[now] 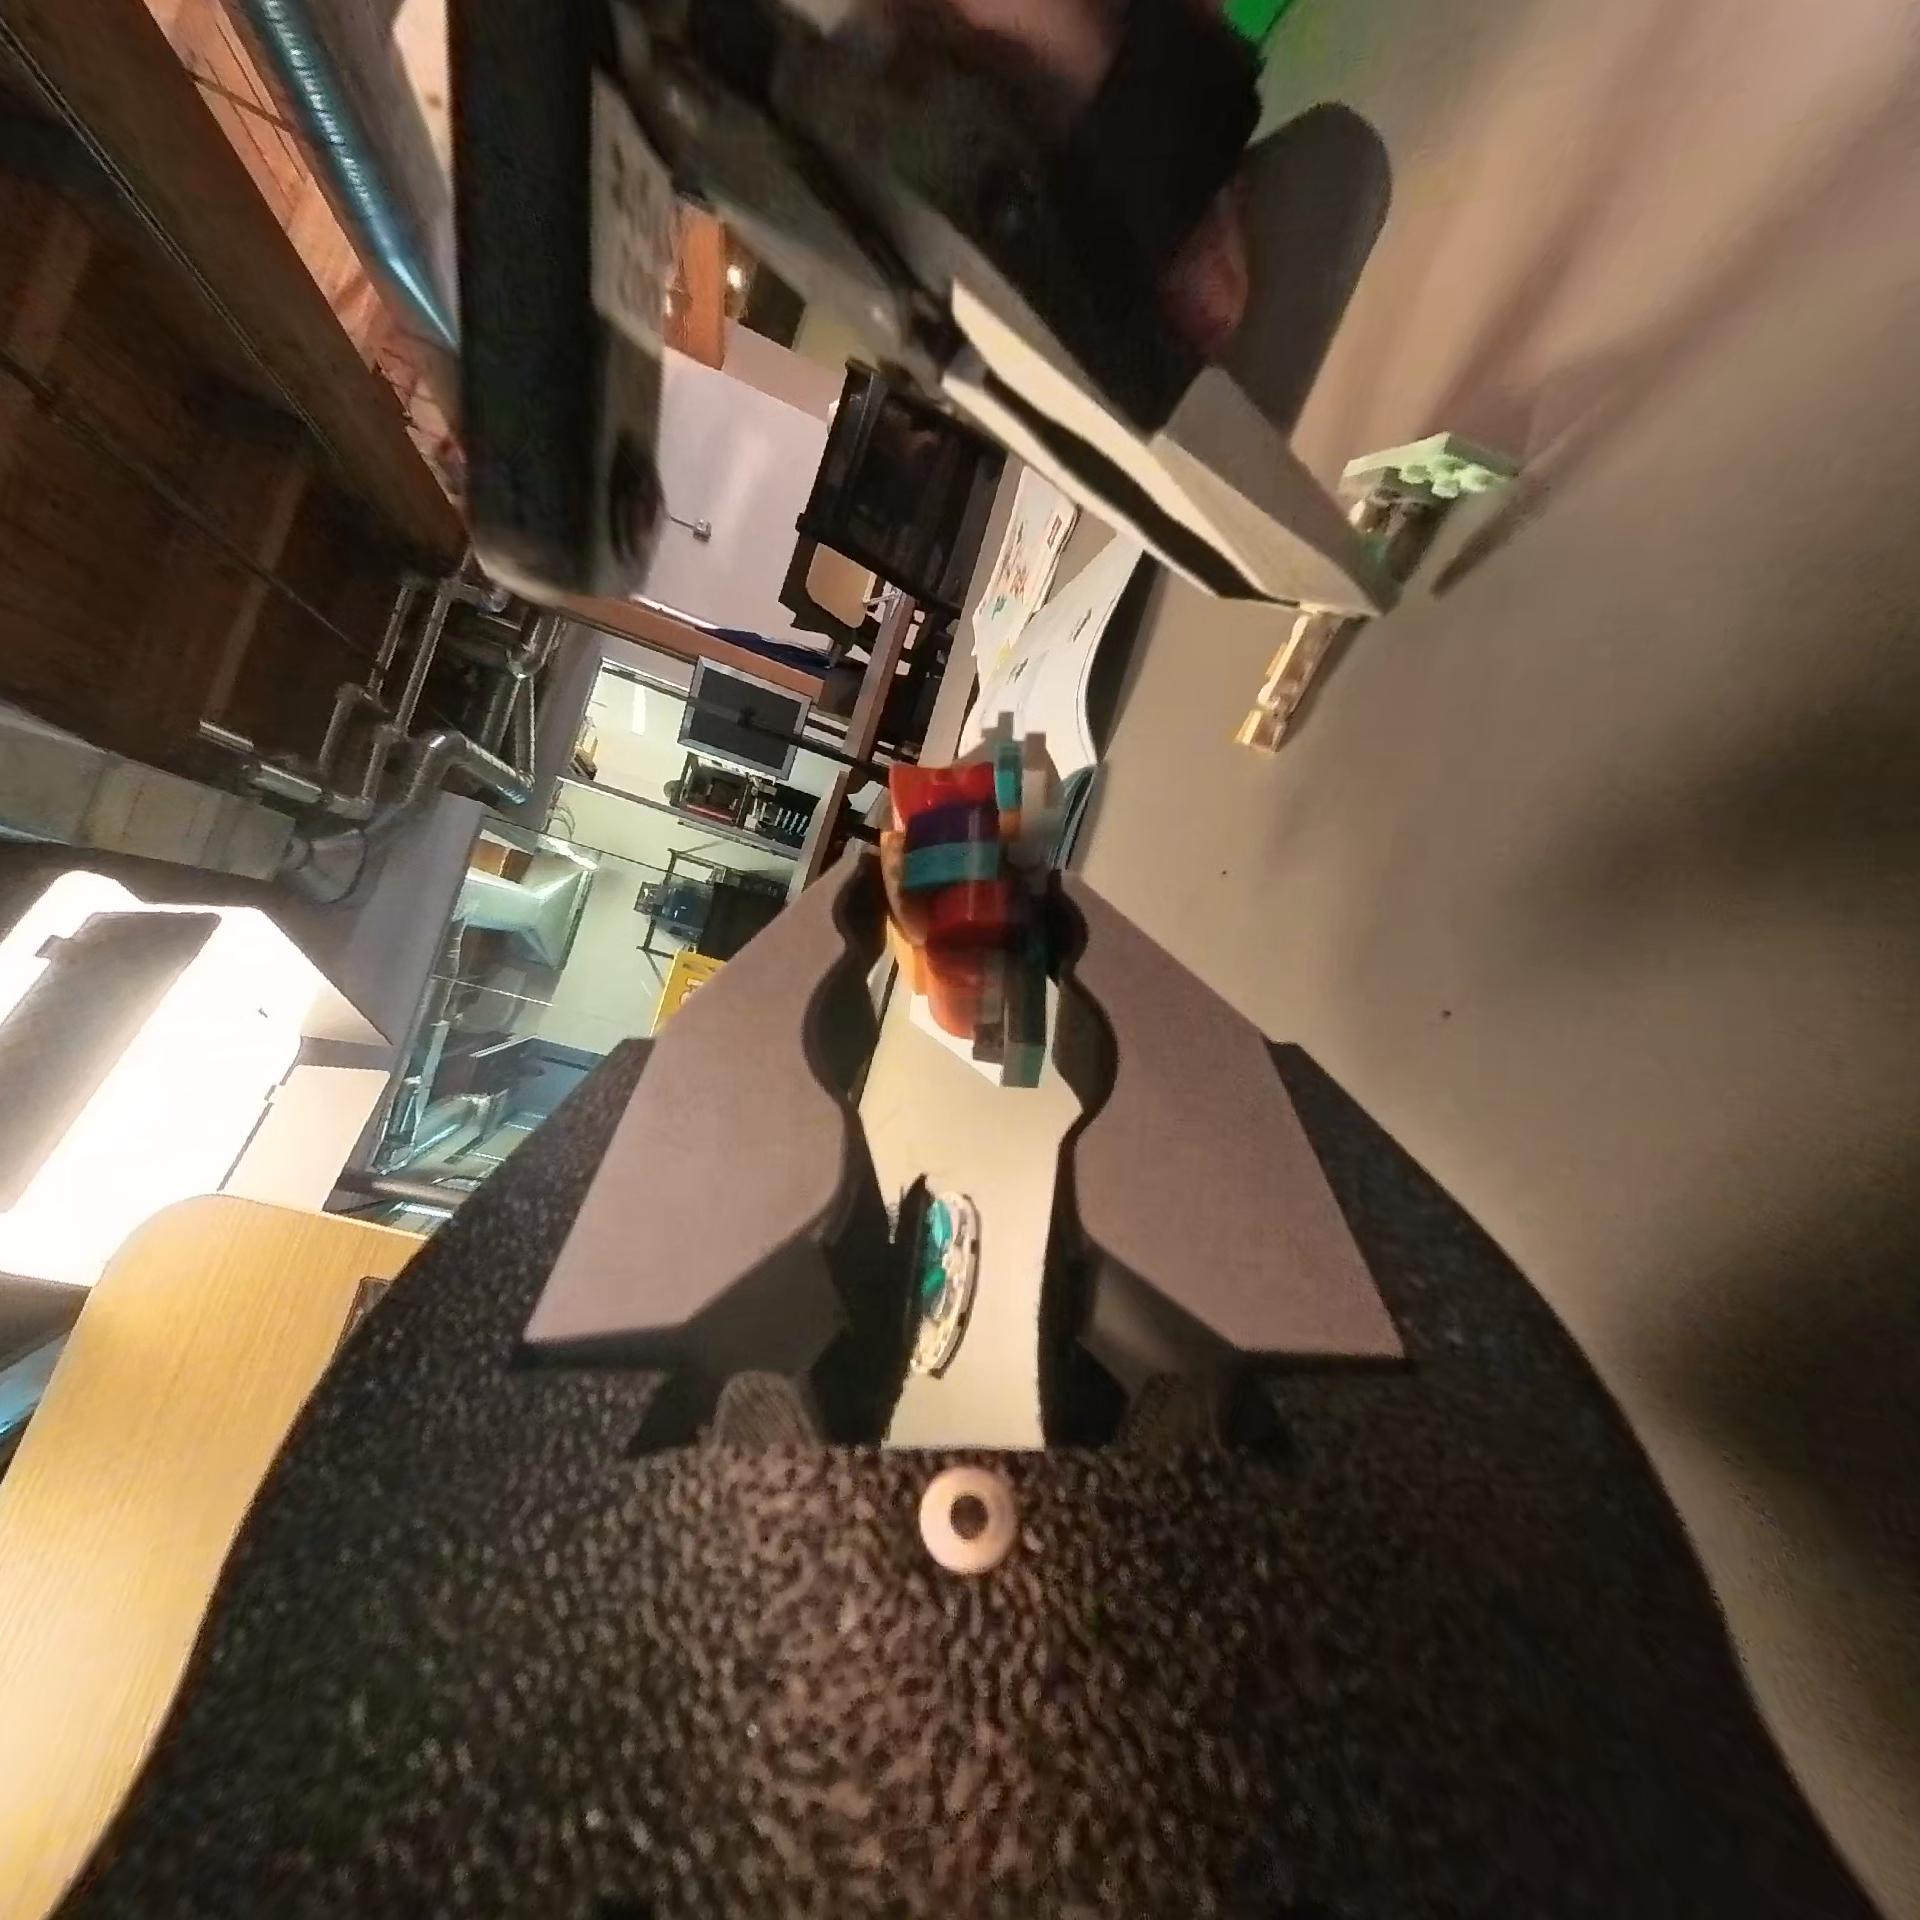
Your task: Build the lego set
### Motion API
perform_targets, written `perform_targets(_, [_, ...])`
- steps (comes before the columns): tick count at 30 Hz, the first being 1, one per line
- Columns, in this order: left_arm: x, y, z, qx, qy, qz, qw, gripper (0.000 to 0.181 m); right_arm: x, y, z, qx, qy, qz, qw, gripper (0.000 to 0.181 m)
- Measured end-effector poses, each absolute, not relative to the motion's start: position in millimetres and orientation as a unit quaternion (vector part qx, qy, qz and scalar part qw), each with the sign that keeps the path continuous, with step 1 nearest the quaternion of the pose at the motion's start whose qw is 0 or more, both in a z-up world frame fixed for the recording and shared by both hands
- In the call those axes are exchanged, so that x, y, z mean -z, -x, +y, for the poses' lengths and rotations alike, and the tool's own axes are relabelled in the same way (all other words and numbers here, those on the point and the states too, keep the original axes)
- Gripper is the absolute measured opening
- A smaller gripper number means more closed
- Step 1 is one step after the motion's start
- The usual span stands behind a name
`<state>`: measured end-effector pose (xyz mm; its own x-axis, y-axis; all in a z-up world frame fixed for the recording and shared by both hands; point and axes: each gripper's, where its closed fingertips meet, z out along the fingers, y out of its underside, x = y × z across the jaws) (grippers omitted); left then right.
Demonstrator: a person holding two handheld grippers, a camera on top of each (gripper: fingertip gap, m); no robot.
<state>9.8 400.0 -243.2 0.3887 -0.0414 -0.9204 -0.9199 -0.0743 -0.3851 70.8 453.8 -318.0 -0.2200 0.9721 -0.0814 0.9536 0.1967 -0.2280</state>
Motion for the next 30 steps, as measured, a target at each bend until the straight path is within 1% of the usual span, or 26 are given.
perform_targets(1, [243.5,-9.1,399.9,-0.394,0.619,0.389,0.557,0.028,318.5,-68.3,456.7,-0.099,0.621,-0.776,0.039,0.025])
perform_targets(3, [243.3,-7.4,399.8,-0.396,0.620,0.387,0.556,0.028,318.6,-67.8,454.7,-0.092,0.619,-0.779,0.021,0.011])
perform_targets(5, [242.3,-6.1,399.4,-0.395,0.621,0.384,0.557,0.028,315.5,-62.7,451.8,-0.109,0.621,-0.776,0.036,0.011])
perform_targets(6, [241.6,-5.8,399.1,-0.394,0.622,0.381,0.559,0.028,310.3,-56.8,449.3,-0.135,0.625,-0.767,0.057,0.011])
perform_targets(7, [241.2,-5.8,398.9,-0.391,0.624,0.379,0.561,0.028,302.0,-47.0,450.0,-0.167,0.631,-0.751,0.099,0.011])
perform_targets(9, [239.5,-8.3,398.4,-0.385,0.623,0.378,0.566,0.027,274.2,-24.6,458.7,-0.244,0.644,-0.689,0.226,0.011])
perform_targets(12, [233.0,-15.8,397.6,-0.387,0.612,0.377,0.577,0.027,232.6,-17.5,450.2,-0.363,0.614,-0.607,0.349,0.011])
perform_targets(14, [227.5,-18.5,397.4,-0.395,0.605,0.370,0.584,0.027,216.7,-22.1,443.7,-0.392,0.583,-0.578,0.415,0.011])
perform_targets(17, [222.7,-17.5,397.6,-0.401,0.605,0.356,0.589,0.027,199.8,-27.8,434.7,-0.428,0.552,-0.526,0.485,0.012])
perform_targets(20, [221.4,-15.7,397.1,-0.410,0.602,0.355,0.587,0.027,195.7,-30.6,432.7,-0.446,0.550,-0.481,0.517,0.011])
perform_targets(26, [221.8,-14.1,396.7,-0.411,0.602,0.355,0.585,0.027,207.9,-27.5,433.0,-0.450,0.576,-0.444,0.518,0.012])
perform_targets(30, [221.1,-17.6,395.9,-0.408,0.597,0.359,0.590,0.027,205.6,-25.1,433.0,-0.459,0.574,-0.427,0.527,0.012])
